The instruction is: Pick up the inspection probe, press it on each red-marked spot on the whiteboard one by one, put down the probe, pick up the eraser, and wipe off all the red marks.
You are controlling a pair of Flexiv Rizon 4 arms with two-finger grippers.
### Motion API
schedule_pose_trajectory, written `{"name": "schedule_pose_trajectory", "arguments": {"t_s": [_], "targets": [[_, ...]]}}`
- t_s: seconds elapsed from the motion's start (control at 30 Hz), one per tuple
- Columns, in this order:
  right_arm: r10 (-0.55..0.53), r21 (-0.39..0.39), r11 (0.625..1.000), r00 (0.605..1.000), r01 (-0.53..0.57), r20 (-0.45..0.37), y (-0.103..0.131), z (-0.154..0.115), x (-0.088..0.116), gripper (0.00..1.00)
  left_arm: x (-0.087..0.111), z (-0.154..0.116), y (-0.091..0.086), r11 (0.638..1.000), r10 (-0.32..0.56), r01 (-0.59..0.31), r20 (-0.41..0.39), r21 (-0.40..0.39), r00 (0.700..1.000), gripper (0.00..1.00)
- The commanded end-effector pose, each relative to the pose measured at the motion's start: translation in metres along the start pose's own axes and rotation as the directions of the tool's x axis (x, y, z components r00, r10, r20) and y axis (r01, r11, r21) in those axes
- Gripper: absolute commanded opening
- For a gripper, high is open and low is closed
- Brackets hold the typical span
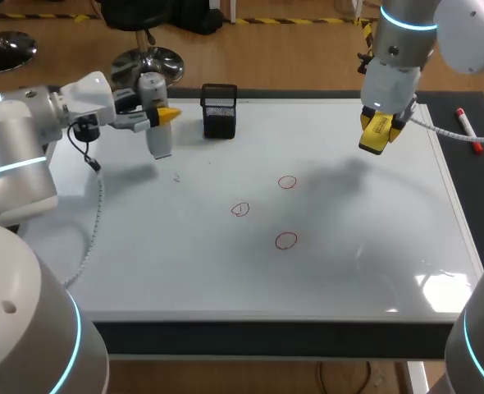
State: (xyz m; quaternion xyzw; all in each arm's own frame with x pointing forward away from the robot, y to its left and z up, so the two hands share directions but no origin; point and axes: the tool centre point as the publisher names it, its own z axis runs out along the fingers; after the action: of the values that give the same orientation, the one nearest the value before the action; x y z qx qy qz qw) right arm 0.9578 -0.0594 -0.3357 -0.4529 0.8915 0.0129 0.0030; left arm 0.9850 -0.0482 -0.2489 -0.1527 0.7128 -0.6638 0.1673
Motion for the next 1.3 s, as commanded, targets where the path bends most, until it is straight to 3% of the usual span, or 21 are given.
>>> {"name": "schedule_pose_trajectory", "arguments": {"t_s": [0.03, 0.6, 1.0, 1.3], "targets": [[-0.002, 0.001, 1.000, 1.000, 0.002, -0.004, -0.001, -0.001, 0.000, 0.00, 0.001, -0.002, -0.002, 1.000, 0.002, -0.003, 0.020, 0.005, 1.000, 0.00], [-0.002, 0.001, 1.000, 1.000, 0.002, -0.004, -0.001, -0.001, 0.000, 0.00, 0.001, -0.002, -0.002, 1.000, 0.002, -0.003, 0.020, 0.005, 1.000, 0.00], [-0.173, -0.012, 0.985, 0.985, 0.173, -0.019, 0.031, -0.003, -0.055, 0.00, 0.001, -0.002, -0.002, 1.000, 0.002, -0.003, 0.020, 0.005, 1.000, 0.00], [-0.323, -0.037, 0.946, 0.946, 0.322, -0.011, 0.076, -0.003, -0.105, 0.00, 0.001, -0.002, -0.002, 1.000, 0.002, -0.003, 0.020, 0.005, 1.000, 0.00]]}}
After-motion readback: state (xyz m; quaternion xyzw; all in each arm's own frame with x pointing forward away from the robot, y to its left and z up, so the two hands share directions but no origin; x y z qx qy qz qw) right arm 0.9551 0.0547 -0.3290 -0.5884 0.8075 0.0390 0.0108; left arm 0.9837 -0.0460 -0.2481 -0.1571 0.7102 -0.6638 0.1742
